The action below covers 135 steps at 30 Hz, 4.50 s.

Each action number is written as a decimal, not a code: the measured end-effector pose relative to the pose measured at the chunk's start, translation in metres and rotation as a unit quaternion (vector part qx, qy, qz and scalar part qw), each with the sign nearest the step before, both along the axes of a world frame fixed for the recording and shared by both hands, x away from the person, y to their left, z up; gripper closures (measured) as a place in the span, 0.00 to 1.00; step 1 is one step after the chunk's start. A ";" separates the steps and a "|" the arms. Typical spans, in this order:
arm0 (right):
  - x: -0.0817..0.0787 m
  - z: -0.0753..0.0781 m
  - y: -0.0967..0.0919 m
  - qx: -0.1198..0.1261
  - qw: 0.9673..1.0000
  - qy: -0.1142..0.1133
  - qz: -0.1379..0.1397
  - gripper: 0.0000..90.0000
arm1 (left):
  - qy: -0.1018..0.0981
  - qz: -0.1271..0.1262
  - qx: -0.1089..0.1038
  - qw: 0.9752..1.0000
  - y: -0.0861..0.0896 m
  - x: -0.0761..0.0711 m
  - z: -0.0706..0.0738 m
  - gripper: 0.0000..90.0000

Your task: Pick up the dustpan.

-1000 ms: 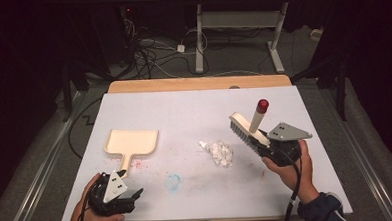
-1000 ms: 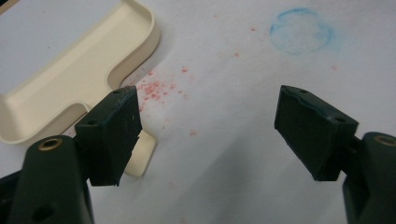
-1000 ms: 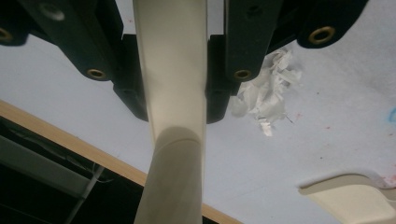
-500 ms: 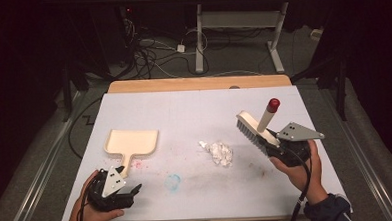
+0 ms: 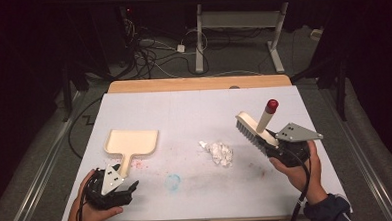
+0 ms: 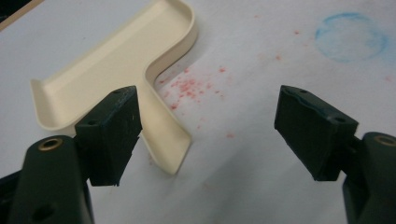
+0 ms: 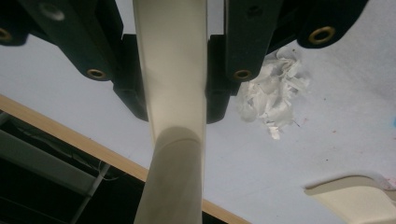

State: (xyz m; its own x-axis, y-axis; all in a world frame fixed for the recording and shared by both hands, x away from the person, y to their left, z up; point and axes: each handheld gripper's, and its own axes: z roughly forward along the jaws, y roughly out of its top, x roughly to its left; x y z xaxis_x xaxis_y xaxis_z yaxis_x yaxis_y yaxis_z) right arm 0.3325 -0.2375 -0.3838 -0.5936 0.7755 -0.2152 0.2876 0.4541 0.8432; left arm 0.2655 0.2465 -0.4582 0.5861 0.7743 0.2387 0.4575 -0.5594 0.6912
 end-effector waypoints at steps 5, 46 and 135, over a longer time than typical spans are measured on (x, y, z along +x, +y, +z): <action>0.002 -0.002 0.002 -0.007 1.000 0.001 0.001 0.75 | 0.027 0.041 -0.013 0.999 0.006 0.006 0.001 0.25; 0.001 -0.014 0.010 -0.017 1.000 0.014 0.002 0.75 | 0.124 0.153 -0.095 0.976 0.012 0.080 -0.025 0.70; 0.002 -0.056 0.156 0.039 0.998 0.032 0.044 0.75 | 0.199 -0.132 0.026 0.971 -0.131 0.070 0.018 0.71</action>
